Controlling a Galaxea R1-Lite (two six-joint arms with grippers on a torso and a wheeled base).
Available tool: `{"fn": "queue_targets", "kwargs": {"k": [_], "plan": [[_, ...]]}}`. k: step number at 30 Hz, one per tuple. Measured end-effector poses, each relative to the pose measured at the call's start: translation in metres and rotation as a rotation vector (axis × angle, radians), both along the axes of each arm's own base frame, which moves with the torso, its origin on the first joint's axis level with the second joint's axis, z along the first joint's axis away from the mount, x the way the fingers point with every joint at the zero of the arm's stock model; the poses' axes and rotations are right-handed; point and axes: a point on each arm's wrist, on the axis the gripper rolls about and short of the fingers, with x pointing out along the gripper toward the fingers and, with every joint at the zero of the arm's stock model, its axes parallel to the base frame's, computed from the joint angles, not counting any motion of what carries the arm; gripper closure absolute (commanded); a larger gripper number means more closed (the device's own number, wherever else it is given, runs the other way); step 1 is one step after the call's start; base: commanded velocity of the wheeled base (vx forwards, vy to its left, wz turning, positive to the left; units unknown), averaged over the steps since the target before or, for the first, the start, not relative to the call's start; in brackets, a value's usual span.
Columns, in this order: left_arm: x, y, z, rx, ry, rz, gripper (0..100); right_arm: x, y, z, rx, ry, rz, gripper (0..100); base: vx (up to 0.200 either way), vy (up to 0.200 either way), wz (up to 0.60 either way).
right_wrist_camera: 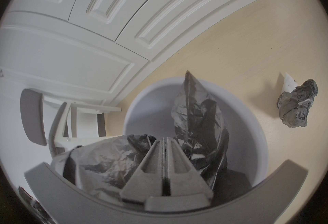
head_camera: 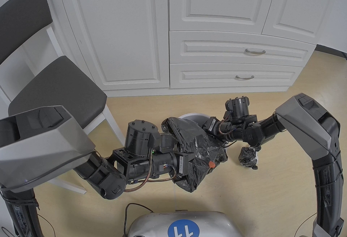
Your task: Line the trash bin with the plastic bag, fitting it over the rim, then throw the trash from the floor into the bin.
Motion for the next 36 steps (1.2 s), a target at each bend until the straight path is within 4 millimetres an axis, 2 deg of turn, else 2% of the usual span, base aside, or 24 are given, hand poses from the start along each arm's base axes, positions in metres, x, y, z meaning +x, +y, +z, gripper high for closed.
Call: {"fn": "queue_targets", "kwargs": {"k": [15, 19, 28, 33, 36], "plan": [[0.028, 0.016, -0.002, 0.017, 0.006, 0.097, 100, 0.004, -0.036, 0.057, 0.072, -0.085, -0.085, 100, 0.000, 0.000, 0.00], [0.031, 0.018, -0.002, 0.036, 0.016, 0.118, 100, 0.001, -0.040, 0.065, 0.067, -0.090, -0.089, 100, 0.000, 0.000, 0.00], [0.037, 0.009, -0.010, 0.072, 0.038, 0.138, 100, -0.003, -0.020, 0.042, 0.012, -0.064, -0.039, 100, 0.000, 0.000, 0.00], [0.042, -0.001, -0.012, 0.090, 0.048, 0.140, 100, -0.004, 0.000, 0.017, -0.038, -0.046, -0.041, 100, 0.000, 0.000, 0.00], [0.046, -0.008, -0.012, 0.096, 0.045, 0.144, 100, -0.001, 0.006, 0.006, -0.078, -0.052, -0.062, 100, 0.000, 0.000, 0.00]]}}
